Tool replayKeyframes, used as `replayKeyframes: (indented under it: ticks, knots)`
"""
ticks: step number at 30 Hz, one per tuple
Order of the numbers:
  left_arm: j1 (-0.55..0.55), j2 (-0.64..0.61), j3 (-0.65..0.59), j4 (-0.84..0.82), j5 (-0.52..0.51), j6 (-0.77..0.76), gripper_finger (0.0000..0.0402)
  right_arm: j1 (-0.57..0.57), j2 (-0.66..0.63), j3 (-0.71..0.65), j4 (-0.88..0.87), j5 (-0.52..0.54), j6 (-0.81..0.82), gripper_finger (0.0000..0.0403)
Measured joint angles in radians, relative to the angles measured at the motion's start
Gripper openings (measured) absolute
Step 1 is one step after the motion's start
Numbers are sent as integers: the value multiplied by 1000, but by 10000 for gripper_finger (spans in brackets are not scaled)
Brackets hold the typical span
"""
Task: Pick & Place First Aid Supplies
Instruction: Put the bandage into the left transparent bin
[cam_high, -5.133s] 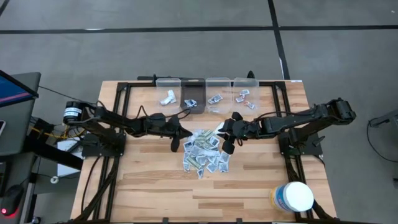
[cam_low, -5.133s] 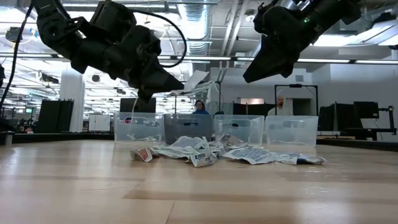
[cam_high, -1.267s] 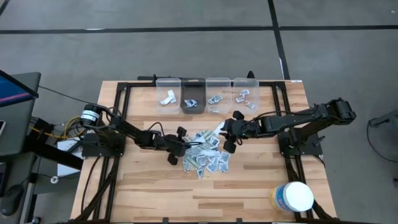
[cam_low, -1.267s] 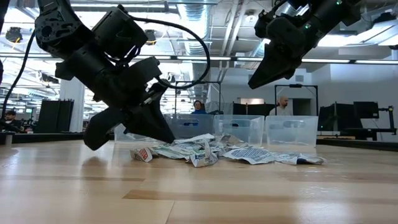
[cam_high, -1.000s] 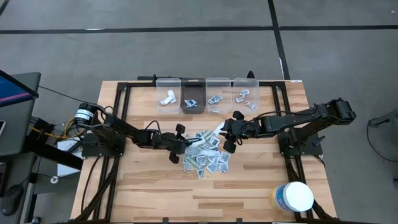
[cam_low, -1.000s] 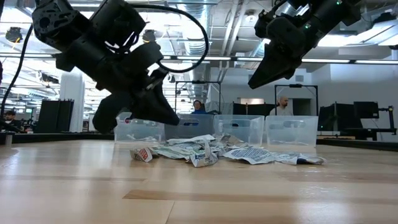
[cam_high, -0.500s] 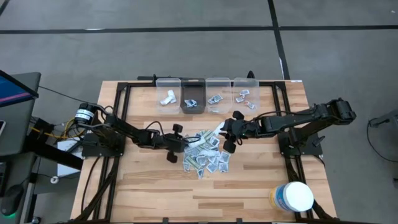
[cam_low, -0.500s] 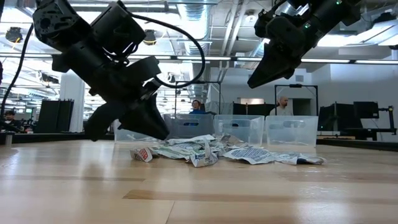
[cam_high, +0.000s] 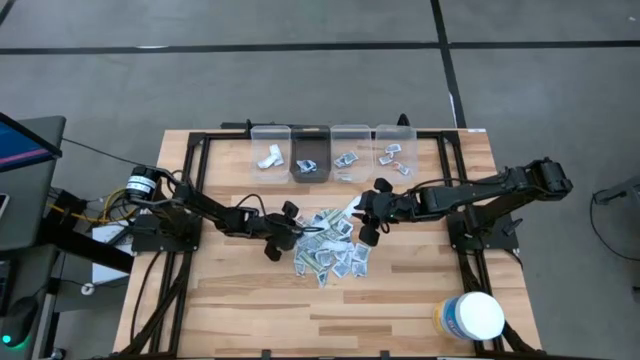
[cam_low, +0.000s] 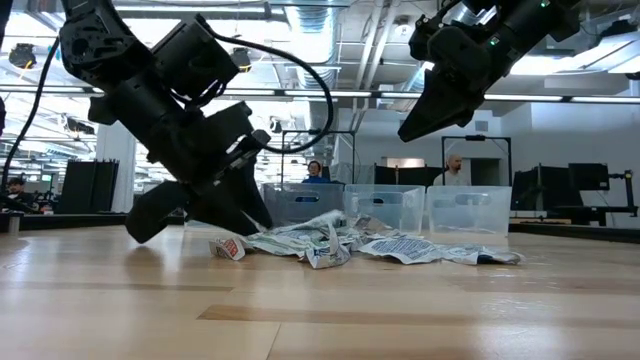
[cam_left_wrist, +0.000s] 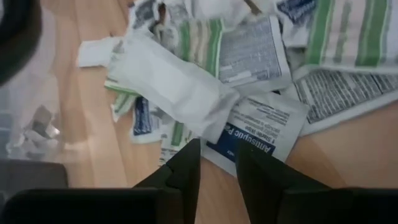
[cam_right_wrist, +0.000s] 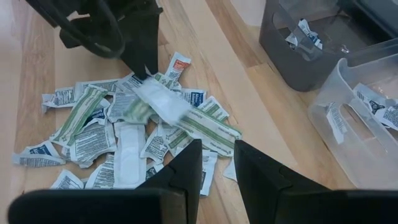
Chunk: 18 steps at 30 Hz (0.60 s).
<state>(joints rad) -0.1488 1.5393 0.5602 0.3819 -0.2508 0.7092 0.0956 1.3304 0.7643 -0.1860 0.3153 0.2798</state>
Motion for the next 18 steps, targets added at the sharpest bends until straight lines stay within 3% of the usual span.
replayKeyframes:
  ticks: [18]
  knots:
    - [0, 15, 0, 61, 23, 19, 102, -27, 0, 0, -1, 0, -22, 88]
